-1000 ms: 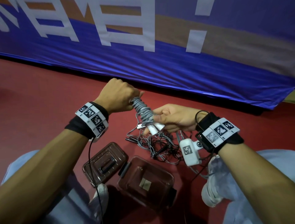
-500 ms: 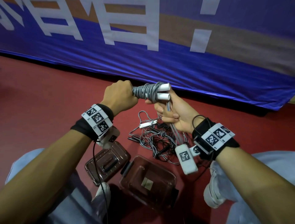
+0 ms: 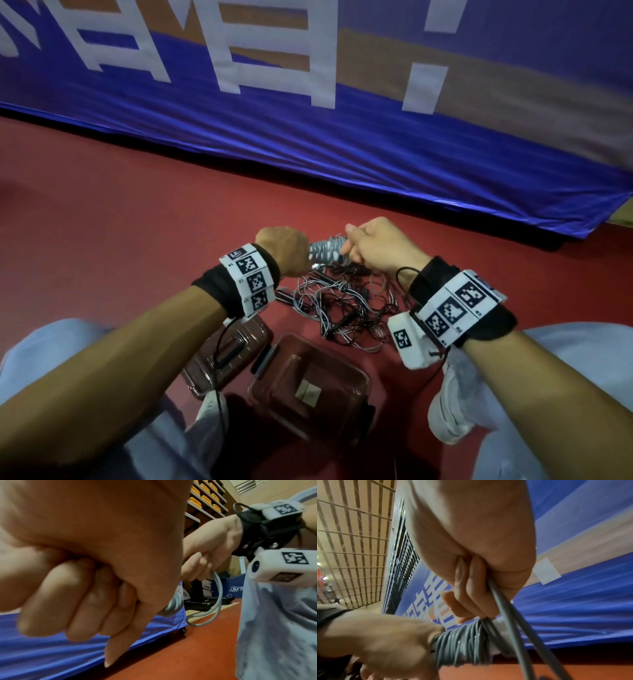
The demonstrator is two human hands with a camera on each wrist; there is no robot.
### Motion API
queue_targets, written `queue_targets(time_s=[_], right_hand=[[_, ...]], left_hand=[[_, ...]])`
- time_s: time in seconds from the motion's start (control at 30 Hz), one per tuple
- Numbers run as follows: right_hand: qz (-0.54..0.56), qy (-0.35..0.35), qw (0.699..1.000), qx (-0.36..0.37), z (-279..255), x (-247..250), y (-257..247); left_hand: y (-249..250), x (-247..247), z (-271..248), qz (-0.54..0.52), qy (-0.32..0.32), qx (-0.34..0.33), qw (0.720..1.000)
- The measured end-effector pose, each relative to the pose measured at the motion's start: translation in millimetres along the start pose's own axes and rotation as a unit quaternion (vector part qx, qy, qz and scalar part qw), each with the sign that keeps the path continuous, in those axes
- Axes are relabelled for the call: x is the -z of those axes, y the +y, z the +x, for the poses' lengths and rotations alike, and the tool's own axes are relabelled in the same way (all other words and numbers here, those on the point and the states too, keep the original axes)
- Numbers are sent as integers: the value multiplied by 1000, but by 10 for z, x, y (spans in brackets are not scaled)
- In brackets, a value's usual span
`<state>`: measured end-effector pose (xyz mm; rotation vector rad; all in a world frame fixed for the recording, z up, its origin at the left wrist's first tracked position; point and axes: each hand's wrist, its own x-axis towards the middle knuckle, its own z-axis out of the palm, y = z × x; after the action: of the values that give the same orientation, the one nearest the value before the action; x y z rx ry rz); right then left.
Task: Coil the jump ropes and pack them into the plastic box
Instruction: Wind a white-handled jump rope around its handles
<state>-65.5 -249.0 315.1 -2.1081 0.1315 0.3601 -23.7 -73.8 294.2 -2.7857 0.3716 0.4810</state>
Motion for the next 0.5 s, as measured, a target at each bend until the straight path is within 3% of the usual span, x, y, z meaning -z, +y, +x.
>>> queue_targets(time_s=[0.1,0.27,0.5], right_hand=[[-42,-45,998,-19,9,111,84],[-47,-124,990,-58,36,119,123],[-57,-215,971,-91,-21,139,29]], left_hand=[[34,57,-63,74,48,-62,994],[10,223,-188,195,122,-152,961],[-22,208,-230,211,160,-205,942]])
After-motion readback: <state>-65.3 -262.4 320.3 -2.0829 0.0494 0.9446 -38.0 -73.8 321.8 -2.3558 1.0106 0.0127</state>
